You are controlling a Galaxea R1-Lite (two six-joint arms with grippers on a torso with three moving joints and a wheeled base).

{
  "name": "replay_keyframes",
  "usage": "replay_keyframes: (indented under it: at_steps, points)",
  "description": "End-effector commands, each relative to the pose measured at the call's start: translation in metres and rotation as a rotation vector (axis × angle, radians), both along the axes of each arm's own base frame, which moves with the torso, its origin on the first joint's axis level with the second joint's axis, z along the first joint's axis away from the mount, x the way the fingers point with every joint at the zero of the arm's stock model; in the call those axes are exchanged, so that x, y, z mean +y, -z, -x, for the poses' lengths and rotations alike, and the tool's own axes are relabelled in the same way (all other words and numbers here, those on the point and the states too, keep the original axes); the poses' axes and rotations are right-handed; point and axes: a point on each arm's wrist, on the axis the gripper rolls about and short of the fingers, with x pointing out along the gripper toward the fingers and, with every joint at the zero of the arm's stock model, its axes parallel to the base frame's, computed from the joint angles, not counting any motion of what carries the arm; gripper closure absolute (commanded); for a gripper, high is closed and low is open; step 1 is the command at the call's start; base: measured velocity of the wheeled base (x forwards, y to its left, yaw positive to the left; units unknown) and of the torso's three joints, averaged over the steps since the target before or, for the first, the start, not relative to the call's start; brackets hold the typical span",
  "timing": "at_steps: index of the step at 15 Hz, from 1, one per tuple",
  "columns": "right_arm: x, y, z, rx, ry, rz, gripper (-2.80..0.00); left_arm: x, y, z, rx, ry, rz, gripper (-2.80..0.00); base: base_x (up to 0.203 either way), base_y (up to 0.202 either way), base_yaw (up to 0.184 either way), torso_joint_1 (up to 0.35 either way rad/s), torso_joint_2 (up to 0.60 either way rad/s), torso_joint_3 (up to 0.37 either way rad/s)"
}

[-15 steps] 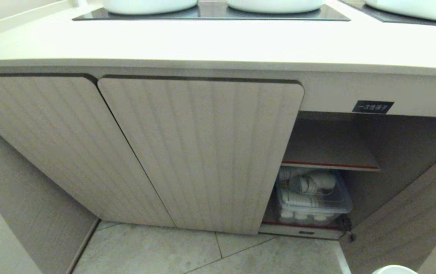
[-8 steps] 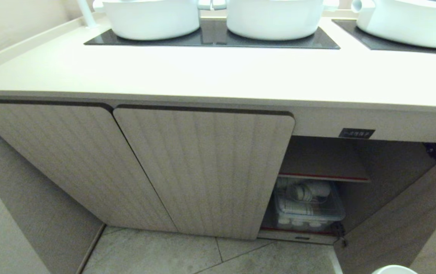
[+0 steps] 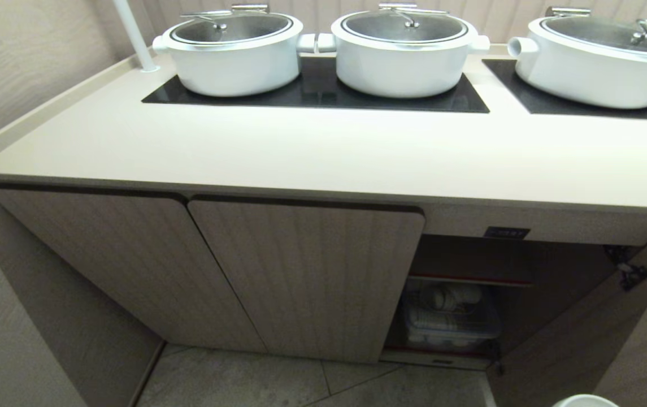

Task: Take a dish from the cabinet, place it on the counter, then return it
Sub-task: Place it on the table

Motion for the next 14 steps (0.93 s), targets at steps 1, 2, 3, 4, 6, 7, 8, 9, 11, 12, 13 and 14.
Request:
replay_keyframes:
  at_steps: [1, 2, 3, 4, 6, 7, 8, 9, 11, 12, 13, 14]
  points:
    - [0.0000, -0.0002, -0.0002, 0.001, -0.001, -0.001, 0.00, 0.0000, 0.0000, 0.0000, -0.001, -0.001, 0.001, 0.00, 0.000, 0.000, 0.000, 0.247, -0.56, -0.305]
    - [0.0000, -0.0002, -0.0002, 0.001, -0.001, -0.001, 0.00, 0.0000, -0.0002, 0.0001, -0.001, -0.001, 0.001, 0.00, 0.000, 0.000, 0.000, 0.256, -0.56, -0.305]
    - [0.0000, -0.0003, -0.0003, 0.001, -0.001, -0.001, 0.00, 0.0000, -0.0002, 0.0001, -0.001, -0.001, 0.001, 0.00, 0.000, 0.000, 0.000, 0.261, -0.57, -0.320]
    - [0.0000, -0.0006, -0.0004, 0.000, -0.001, -0.001, 0.00, 0.0000, -0.0002, 0.0001, -0.001, -0.001, 0.001, 0.00, 0.000, 0.000, 0.000, 0.262, -0.59, -0.320]
    - [0.0000, -0.0008, -0.0006, -0.004, -0.002, -0.001, 0.00, 0.0000, -0.0002, 0.0001, -0.001, -0.001, 0.001, 0.00, 0.000, 0.000, 0.000, 0.277, -0.60, -0.329]
    - [0.0000, -0.0008, -0.0003, -0.004, -0.002, -0.001, 0.00, 0.0000, -0.0002, 0.0001, -0.001, -0.001, 0.001, 0.00, 0.000, 0.000, 0.000, 0.280, -0.64, -0.329]
    - [0.0000, -0.0008, -0.0003, -0.004, -0.002, -0.001, 0.00, 0.0000, 0.0002, 0.0000, 0.000, -0.001, 0.001, 0.00, 0.000, 0.000, 0.000, 0.254, -0.54, -0.290]
    - [0.0000, -0.0008, -0.0003, -0.004, -0.002, -0.001, 0.00, 0.0000, 0.0002, 0.0000, 0.000, -0.001, 0.001, 0.00, 0.000, 0.000, 0.000, 0.212, -0.43, -0.237]
    - [0.0000, -0.0009, -0.0004, -0.005, -0.001, -0.002, 0.00, 0.0000, -0.0002, 0.0001, -0.001, -0.001, 0.001, 0.00, 0.000, 0.000, 0.000, 0.189, -0.39, -0.206]
    - [0.0000, -0.0008, -0.0003, -0.003, 0.000, -0.001, 0.00, 0.0000, 0.0002, 0.0000, 0.000, -0.001, 0.001, 0.00, 0.000, 0.000, 0.000, 0.164, -0.35, -0.183]
    - [0.0000, -0.0009, -0.0004, -0.005, -0.001, -0.001, 0.00, 0.0000, 0.0002, 0.0000, 0.000, -0.001, 0.001, 0.00, 0.000, 0.000, 0.000, 0.169, -0.36, -0.183]
    - [0.0000, -0.0009, -0.0004, -0.004, -0.001, -0.001, 0.00, 0.0000, -0.0002, 0.0001, -0.001, -0.001, 0.001, 0.00, 0.000, 0.000, 0.000, 0.171, -0.34, -0.193]
